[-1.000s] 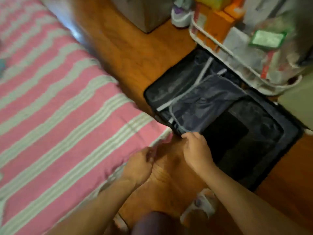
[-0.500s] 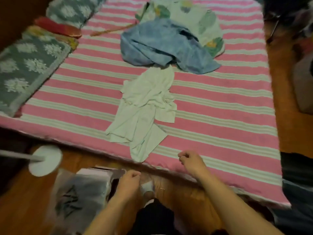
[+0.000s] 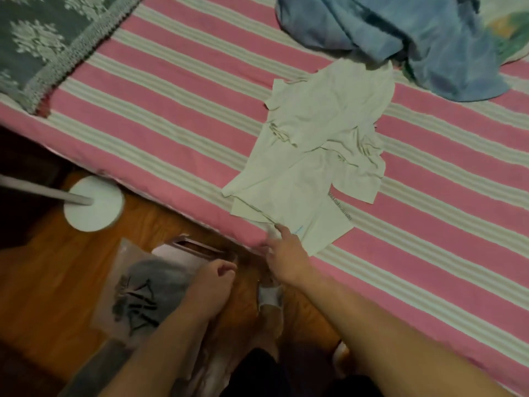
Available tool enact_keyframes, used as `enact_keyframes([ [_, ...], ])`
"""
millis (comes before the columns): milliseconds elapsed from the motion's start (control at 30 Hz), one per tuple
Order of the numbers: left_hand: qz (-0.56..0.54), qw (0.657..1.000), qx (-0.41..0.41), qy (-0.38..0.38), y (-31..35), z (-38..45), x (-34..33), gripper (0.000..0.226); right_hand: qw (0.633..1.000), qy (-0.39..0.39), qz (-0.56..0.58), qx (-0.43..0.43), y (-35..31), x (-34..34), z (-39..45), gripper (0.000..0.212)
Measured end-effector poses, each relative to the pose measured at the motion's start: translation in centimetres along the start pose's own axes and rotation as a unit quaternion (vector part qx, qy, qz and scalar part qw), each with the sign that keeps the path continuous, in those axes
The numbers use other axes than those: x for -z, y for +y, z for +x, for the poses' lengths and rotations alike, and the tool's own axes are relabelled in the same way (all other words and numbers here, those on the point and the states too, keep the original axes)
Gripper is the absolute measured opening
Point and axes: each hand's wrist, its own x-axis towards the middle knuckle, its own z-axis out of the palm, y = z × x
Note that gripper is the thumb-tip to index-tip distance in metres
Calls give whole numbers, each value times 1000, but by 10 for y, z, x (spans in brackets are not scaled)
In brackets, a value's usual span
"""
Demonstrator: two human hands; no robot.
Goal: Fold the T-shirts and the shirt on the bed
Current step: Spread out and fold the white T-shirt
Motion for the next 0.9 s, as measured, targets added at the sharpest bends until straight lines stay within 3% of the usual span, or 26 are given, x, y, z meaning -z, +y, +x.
enact_keyframes([
  [67, -18, 1000, 13, 14, -9, 11, 4, 15, 994, 1, -102, 27, -4, -5, 49, 35],
  [167, -69, 997, 23, 25, -16, 19, 9, 18, 990, -14, -135, -32, 7, -4, 97, 48],
  [233, -86, 995, 42, 22, -20, 20, 10, 18, 994, 4, -97, -42, 12, 3, 106, 52],
  [333, -109, 993, 49, 17, -16, 13, 12, 19, 989, 93, 93, -63, 6, 29, 92, 29],
  [467, -126, 992, 10, 6, 25, -10, 17, 20, 890, 221, 374, -136, 3, 107, 32, 33],
  [633, -138, 984, -106, -32, 118, -53, 6, 21, 770, 444, 431, -154, 25, 230, -100, 35],
  [767, -88, 953, -272, -104, 213, -111, -36, 20, 709, 516, 470, -101, 45, 303, -226, 28],
  [900, -57, 871, -385, -300, 291, -198, -107, 76, 670, 508, 541, -9, 52, 327, -326, 26],
])
